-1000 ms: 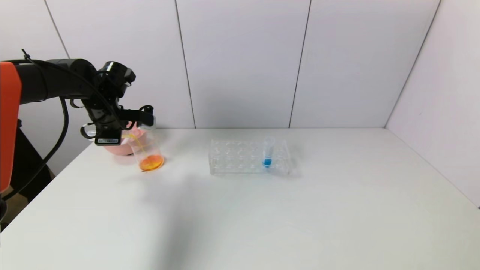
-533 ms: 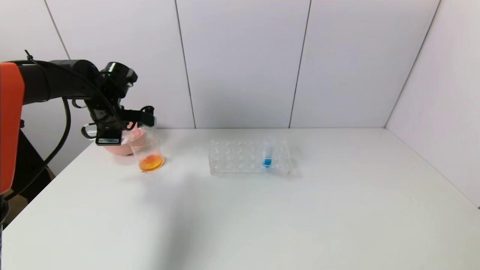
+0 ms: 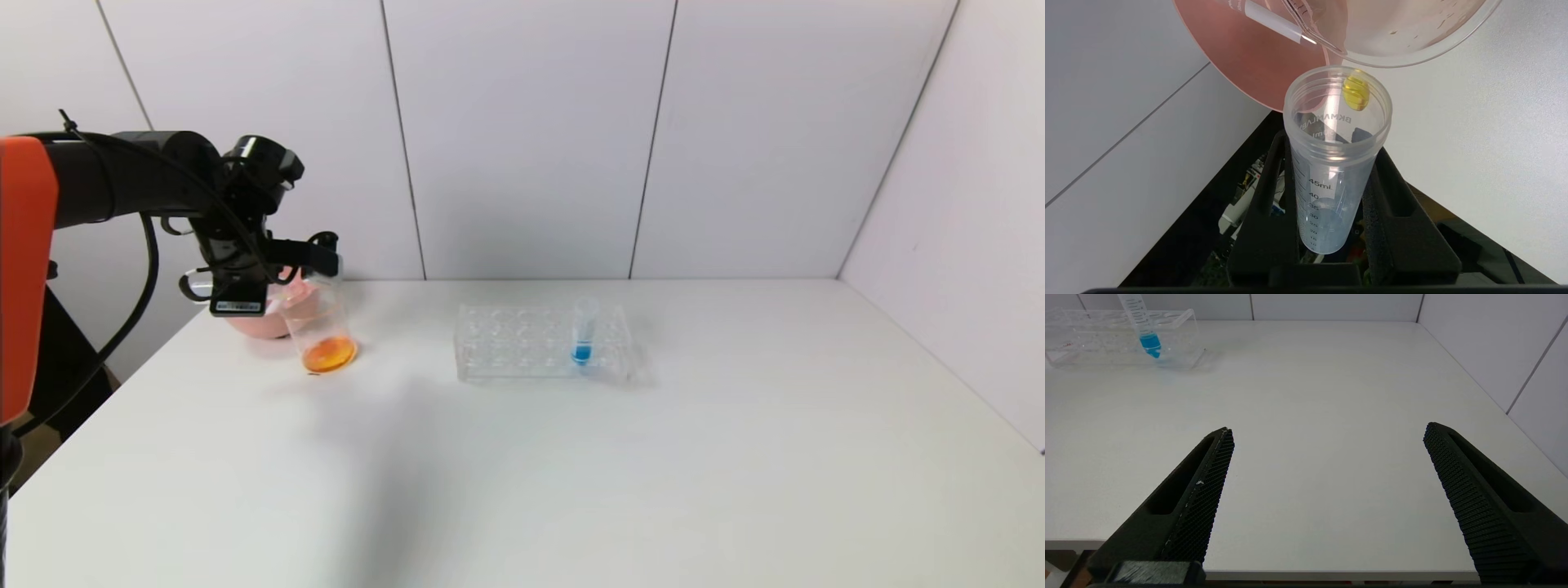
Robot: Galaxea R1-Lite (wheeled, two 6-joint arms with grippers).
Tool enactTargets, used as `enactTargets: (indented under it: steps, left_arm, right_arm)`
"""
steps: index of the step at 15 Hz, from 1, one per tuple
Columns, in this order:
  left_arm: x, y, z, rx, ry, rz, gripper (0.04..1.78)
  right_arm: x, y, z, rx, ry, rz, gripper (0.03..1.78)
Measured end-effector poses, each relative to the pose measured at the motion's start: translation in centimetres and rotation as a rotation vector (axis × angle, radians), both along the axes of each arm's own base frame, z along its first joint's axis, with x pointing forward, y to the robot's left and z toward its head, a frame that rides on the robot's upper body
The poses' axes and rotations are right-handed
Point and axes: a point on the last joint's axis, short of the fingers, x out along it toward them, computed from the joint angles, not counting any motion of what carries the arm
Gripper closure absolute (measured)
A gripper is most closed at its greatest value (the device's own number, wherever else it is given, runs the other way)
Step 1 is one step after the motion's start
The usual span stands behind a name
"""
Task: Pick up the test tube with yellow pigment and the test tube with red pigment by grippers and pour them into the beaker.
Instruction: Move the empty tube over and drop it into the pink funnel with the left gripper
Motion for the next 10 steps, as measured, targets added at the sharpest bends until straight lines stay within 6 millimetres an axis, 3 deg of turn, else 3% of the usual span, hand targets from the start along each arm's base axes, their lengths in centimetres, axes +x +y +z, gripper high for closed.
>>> enactTargets:
  steps: [10]
  left_arm:
    - [0.06,-0.26,-0.13,0.019,0.002,0.005,1.36]
  right_arm:
    - [0.00,0.00,-0.01,0.000,0.000,0.000,0.11]
